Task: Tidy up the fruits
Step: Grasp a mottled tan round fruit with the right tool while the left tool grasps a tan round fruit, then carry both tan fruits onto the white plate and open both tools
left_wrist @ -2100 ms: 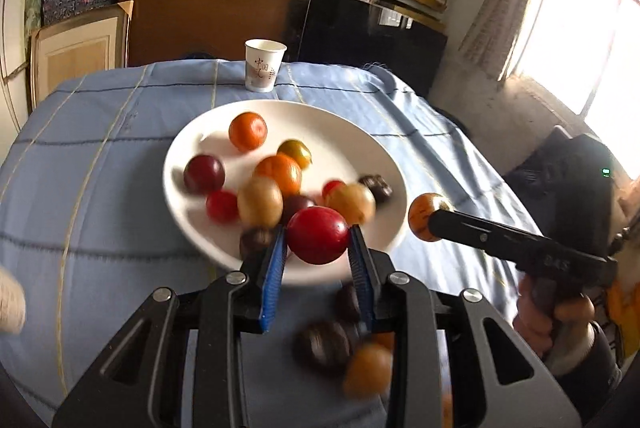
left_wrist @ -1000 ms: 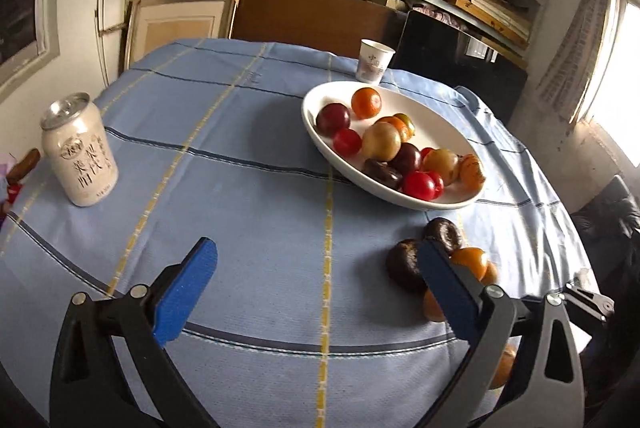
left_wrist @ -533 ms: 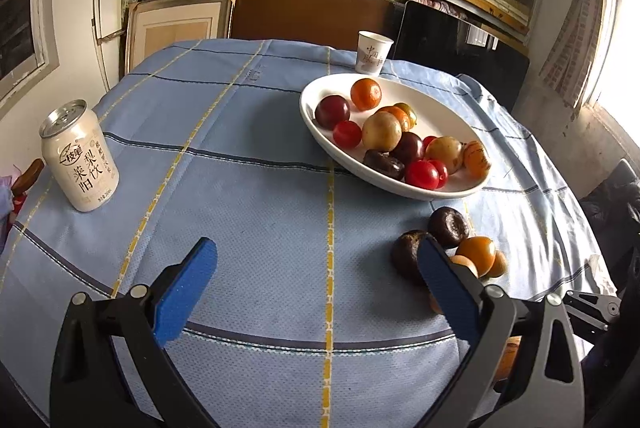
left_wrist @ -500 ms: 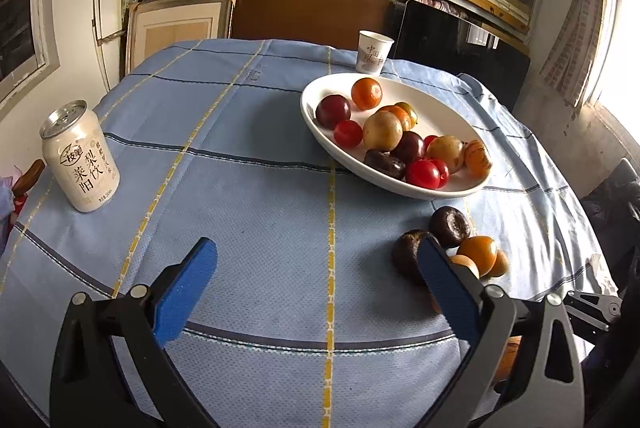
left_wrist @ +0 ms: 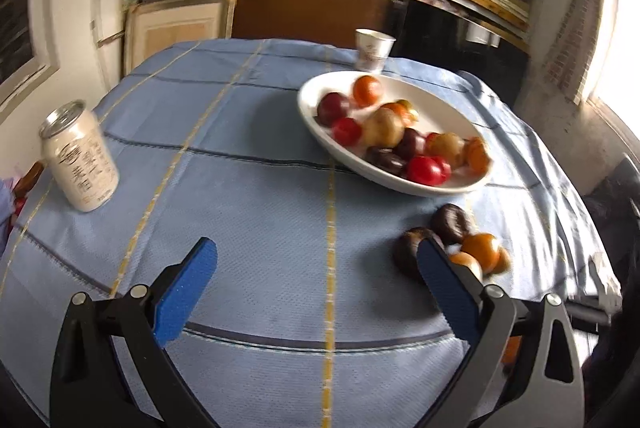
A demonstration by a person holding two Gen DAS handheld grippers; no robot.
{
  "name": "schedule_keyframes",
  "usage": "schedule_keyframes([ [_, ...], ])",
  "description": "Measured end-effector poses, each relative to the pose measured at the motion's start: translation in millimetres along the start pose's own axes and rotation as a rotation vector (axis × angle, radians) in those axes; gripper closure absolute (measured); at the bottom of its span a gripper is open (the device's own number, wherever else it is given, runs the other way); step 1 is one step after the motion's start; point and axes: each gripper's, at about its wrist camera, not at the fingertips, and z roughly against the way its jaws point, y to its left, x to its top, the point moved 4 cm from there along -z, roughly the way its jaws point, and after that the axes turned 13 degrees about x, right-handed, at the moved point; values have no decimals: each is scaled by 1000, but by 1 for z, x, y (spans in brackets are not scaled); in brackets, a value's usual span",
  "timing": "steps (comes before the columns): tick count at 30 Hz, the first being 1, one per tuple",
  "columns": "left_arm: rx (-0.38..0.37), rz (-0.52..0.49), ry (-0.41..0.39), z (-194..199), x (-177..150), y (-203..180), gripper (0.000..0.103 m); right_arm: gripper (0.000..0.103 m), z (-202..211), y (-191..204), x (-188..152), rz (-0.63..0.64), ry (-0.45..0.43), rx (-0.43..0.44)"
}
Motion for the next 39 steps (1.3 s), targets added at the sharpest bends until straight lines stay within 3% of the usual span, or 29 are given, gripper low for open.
schedule_keyframes([
  [2, -11, -103, -46, 9, -4, -20, 5, 60, 8, -11, 3, -54, -35, 0],
  [3, -11, -147, -65, 12, -7, -28, 13, 60, 10, -15, 3, -71, -44, -12],
  [4, -9, -211, -91, 17, -12, -41, 27, 59, 13, -20, 3, -89, -54, -26],
  [7, -65, -326, -80, 19, -25, -68, 45, 59, 16, -29, 4, -130, -70, -44],
  [14, -172, -344, -21, 15, -32, -81, 47, 59, 19, -38, 3, -165, -83, -65],
  [19, -200, -373, 23, 6, -37, -93, 59, 59, 20, -41, 4, -176, -91, -70],
  [33, -197, -339, 73, -9, -33, -96, 59, 59, 20, -38, 4, -165, -89, -73],
  [39, -194, -344, 77, -10, -34, -101, 65, 59, 19, -38, 4, -167, -87, -78],
])
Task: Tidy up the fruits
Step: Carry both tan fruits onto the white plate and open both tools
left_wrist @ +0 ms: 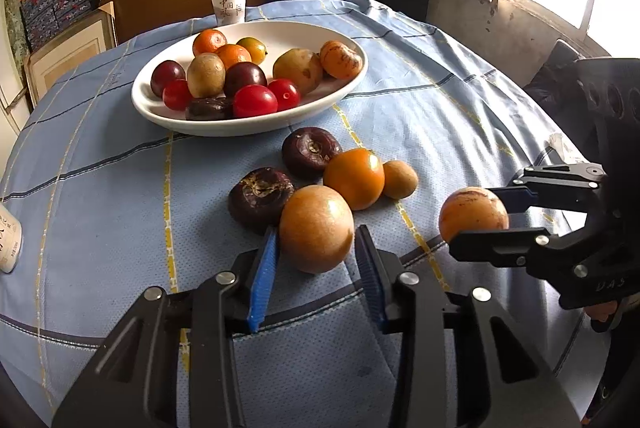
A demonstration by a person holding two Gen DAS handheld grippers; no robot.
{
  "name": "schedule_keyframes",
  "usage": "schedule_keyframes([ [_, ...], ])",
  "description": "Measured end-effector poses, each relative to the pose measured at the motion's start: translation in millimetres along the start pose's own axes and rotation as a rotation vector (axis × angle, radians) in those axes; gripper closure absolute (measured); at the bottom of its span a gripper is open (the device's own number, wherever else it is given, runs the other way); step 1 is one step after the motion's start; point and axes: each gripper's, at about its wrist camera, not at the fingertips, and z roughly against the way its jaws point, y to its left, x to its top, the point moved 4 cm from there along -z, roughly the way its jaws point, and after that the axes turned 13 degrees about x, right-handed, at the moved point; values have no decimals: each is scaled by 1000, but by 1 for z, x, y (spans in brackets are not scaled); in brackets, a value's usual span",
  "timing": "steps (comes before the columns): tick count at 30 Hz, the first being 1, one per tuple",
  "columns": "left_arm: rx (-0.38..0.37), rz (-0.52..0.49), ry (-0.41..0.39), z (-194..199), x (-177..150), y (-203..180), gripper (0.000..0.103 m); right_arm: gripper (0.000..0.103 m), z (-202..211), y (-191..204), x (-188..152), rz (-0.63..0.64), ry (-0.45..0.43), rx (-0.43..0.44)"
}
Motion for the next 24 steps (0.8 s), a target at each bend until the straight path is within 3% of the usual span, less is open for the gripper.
schedule_keyframes([
  [8, -5, 20, 8, -3, 2, 0, 66, 59, 0, 1, 0, 3, -4, -3],
  [16, -79, 112, -34, 15, 3, 20, 66, 59, 7, 1, 5, 0, -48, 36],
  [20, -114, 157, -59, 22, 23, 39, 67, 59, 11, 0, 29, -2, -113, 63],
  [24, -56, 187, -75, 7, 62, 63, 67, 59, 7, -12, 72, -4, -210, 21],
])
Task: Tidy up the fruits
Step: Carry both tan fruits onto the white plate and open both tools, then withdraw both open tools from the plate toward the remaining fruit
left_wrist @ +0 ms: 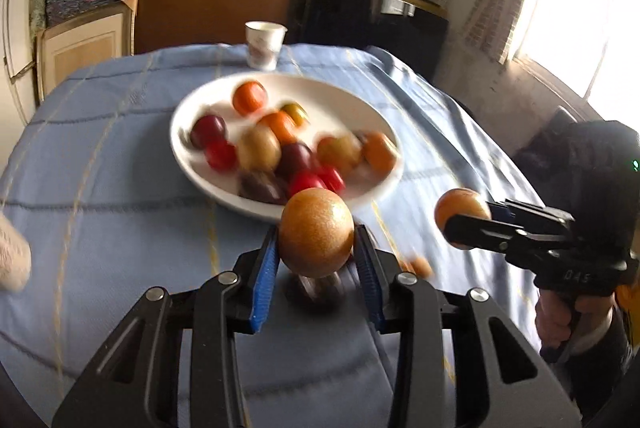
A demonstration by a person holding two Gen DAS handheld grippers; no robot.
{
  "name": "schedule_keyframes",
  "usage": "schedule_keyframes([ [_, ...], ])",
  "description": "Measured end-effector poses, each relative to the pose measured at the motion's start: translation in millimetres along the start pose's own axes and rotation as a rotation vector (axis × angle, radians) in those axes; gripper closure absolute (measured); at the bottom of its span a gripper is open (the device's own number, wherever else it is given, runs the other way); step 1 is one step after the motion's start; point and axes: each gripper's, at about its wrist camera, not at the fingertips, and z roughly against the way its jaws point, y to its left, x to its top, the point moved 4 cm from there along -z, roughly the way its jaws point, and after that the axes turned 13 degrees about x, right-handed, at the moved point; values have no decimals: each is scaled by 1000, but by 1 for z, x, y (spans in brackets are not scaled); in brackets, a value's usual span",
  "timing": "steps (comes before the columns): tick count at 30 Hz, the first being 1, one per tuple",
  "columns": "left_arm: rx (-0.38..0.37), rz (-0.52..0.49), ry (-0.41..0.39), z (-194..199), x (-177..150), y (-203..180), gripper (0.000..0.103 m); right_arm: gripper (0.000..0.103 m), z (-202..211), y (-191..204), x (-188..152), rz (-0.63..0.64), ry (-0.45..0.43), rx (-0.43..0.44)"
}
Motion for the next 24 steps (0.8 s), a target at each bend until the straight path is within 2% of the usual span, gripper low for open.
schedule_keyframes([
  [3, 17, 31, -7, -18, 24, 9, 67, 60, -17, -8, 25, -7, -35, -13],
  [8, 70, 82, -35, -47, 64, 16, 67, 60, -48, -24, 57, 10, -76, -84],
  [11, 82, 101, -44, -57, 76, 18, 66, 55, -59, -34, 67, -2, -91, -94],
  [12, 76, 115, -40, -59, 77, 19, 54, 43, -59, -36, 68, -6, -92, -86],
  [13, 63, 132, -34, -58, 77, 20, 32, 40, -56, -35, 66, -6, -94, -80],
  [14, 61, 143, -41, -55, 77, 21, 25, 40, -51, -32, 65, 4, -101, -74],
  [15, 68, 147, -56, -49, 77, 22, 21, 40, -44, -27, 64, 27, -103, -67],
  [17, 87, 134, -78, -32, 77, 22, 19, 40, -36, -20, 63, 56, -99, -68],
  [20, 107, 139, -115, -3, 64, 24, 6, 40, -24, -10, 49, 73, -82, -57],
  [24, 173, 154, -109, 14, 26, 34, 6, 40, -19, 4, 14, 123, -23, -69],
])
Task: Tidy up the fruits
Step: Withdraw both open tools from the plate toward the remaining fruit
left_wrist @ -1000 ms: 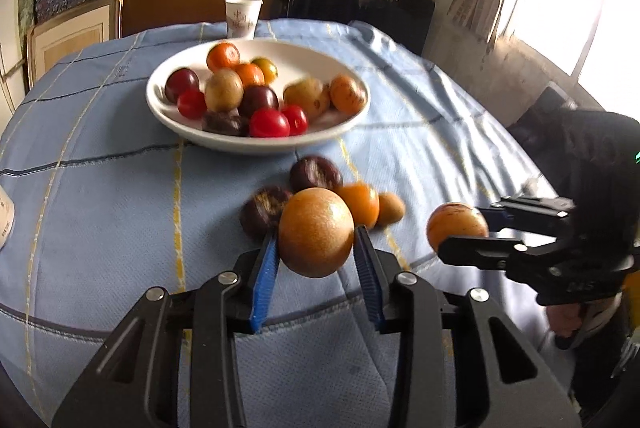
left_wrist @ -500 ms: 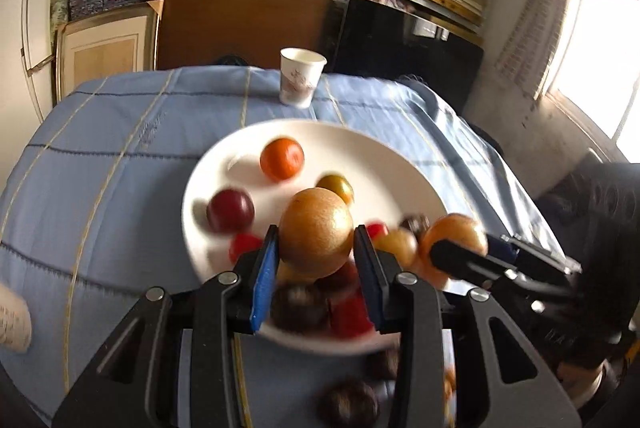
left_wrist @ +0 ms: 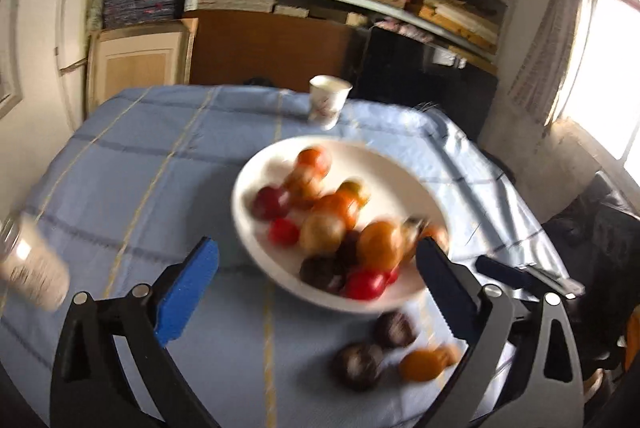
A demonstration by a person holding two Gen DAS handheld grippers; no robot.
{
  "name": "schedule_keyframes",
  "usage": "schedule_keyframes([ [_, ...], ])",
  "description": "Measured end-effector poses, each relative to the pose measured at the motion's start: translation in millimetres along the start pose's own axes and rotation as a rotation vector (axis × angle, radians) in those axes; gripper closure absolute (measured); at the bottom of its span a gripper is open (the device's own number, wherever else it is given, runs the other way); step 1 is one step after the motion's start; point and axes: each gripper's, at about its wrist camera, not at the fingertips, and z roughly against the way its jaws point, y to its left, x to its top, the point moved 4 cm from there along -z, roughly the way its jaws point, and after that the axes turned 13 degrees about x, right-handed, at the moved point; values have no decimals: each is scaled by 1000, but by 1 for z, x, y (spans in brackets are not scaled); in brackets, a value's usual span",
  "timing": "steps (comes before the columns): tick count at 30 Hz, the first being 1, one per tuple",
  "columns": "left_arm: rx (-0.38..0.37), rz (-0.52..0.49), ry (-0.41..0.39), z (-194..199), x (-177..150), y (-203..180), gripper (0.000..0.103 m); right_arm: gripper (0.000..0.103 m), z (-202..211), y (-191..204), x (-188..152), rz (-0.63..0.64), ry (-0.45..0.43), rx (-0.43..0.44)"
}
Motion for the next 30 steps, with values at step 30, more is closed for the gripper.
schedule_keyframes([
  [30, 235, -105, 6, 17, -56, 14, 6, 53, -30, 48, -53, 172, 209, -89],
])
